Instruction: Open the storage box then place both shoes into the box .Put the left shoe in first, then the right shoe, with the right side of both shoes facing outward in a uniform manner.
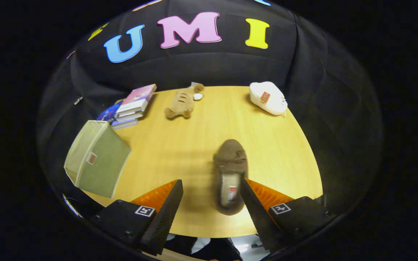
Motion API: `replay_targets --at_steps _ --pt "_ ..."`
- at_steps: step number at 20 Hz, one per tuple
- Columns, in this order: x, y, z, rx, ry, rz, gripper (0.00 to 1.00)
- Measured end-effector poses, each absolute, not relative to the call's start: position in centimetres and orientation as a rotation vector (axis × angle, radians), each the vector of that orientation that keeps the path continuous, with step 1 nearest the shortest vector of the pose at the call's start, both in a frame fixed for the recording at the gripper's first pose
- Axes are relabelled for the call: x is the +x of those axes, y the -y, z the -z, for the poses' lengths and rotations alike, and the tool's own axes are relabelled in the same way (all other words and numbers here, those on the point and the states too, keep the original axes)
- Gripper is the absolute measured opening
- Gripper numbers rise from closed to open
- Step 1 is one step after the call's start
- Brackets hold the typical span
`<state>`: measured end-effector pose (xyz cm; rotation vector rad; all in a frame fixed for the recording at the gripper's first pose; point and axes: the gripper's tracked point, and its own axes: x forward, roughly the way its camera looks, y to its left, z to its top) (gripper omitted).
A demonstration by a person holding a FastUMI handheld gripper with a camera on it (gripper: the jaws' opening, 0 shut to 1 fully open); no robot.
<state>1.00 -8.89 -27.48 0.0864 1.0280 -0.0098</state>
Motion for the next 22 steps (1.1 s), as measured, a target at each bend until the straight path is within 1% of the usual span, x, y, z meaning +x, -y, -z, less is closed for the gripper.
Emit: replay_targets --at_steps 6,9,11,13,14,16,18,20,22 --pt "0.8 15.9 35.2 0.043 -1.141 0.030 0.99" --pt "2.1 15.9 38.0 0.130 -1.171 0.014 0.99" --pt "3.5 15.4 40.0 0.184 -1.172 0.008 0.98" --pt "4.6 14.8 41.3 0.219 -1.170 0.012 0.86" --pt "5.0 14.6 41.7 0.240 -1.168 0.021 0.68" --pt "5.1 14.1 42.3 0.257 -1.176 0.044 0.39" --pt "5.2 14.7 42.1 0.235 -1.162 0.084 0.20" --pt "4.8 14.4 42.0 0.251 -1.165 0.105 0.09" --pt "4.4 13.7 40.9 0.297 -1.161 0.118 0.06"
